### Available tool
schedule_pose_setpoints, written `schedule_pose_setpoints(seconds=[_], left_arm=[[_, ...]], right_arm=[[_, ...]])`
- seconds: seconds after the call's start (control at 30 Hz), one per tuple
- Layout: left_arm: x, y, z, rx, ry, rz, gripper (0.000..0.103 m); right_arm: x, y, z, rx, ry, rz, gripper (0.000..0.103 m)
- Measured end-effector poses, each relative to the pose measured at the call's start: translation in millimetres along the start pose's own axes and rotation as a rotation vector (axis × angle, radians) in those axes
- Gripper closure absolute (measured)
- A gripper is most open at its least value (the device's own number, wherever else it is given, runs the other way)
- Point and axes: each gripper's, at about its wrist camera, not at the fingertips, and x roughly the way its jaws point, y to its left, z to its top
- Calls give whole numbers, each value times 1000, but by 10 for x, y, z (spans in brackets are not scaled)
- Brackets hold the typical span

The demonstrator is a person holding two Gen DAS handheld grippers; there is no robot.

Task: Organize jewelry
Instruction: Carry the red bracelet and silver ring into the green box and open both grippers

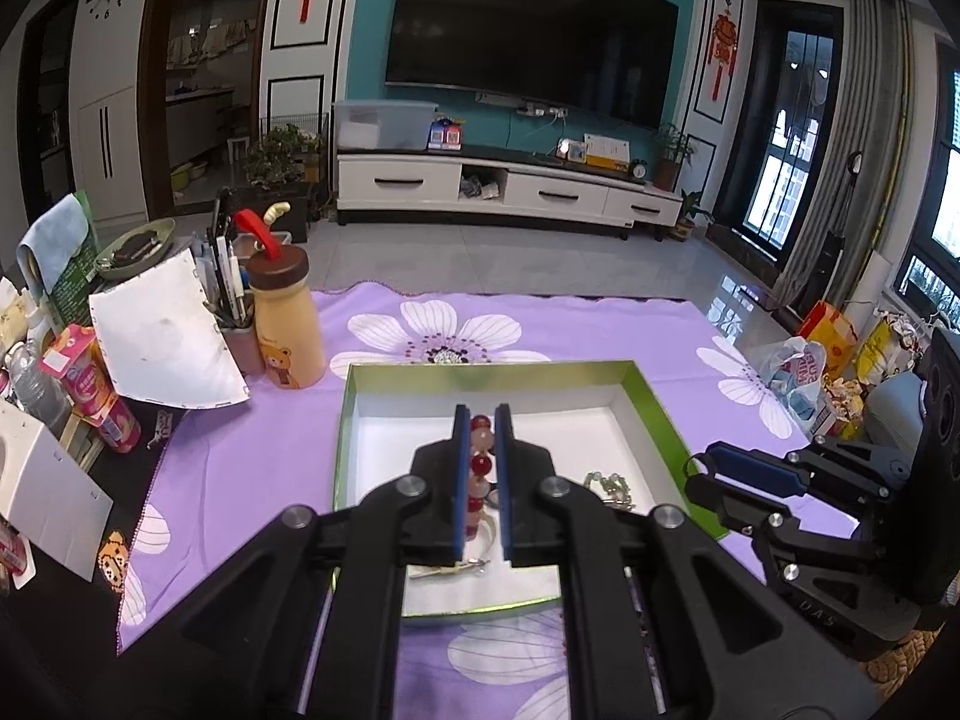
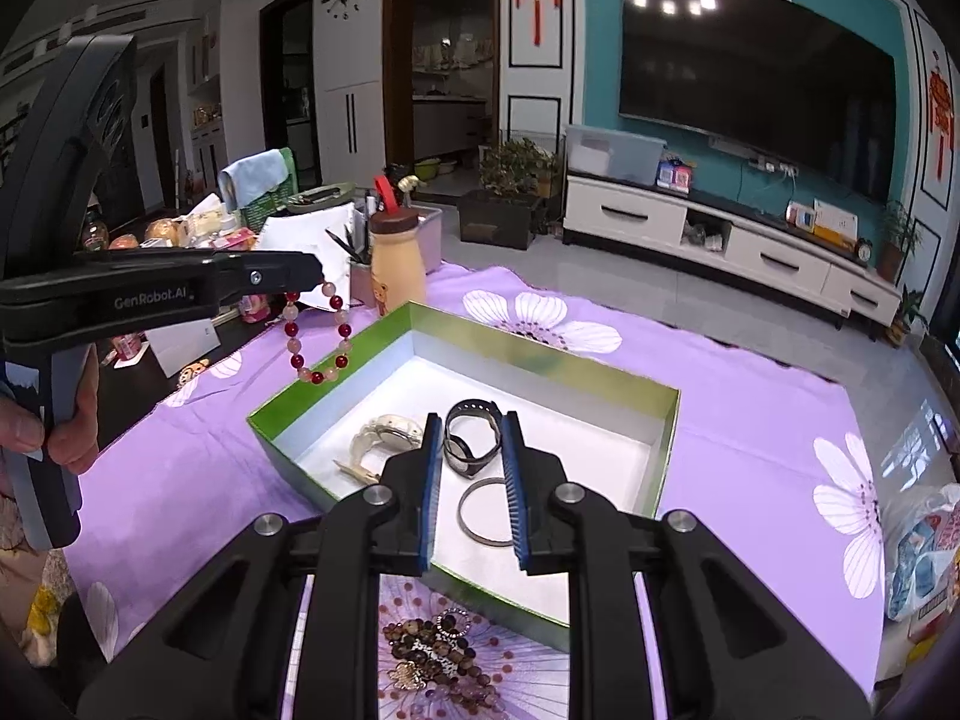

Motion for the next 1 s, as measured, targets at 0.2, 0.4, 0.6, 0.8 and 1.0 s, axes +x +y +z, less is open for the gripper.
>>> schedule_pose_setpoints(seconds=[0.2, 0.4, 0.6, 0.8, 1.0], left_arm=[[318, 194, -18, -42, 59, 18, 96], [611, 423, -80, -113, 128, -3, 96], [861, 530, -106, -151, 180, 2, 96], [1094, 507, -97, -130, 220, 34, 96], [1234, 486, -151, -122, 256, 47, 96]], right_arm=[[147, -93, 30, 32, 29, 3, 84], [386, -237, 45, 82, 81, 16, 84], [699, -391, 11, 157, 159, 37, 84], [914, -467, -9, 185, 217, 29, 84], [1070, -534, -29, 201, 261, 11, 84]])
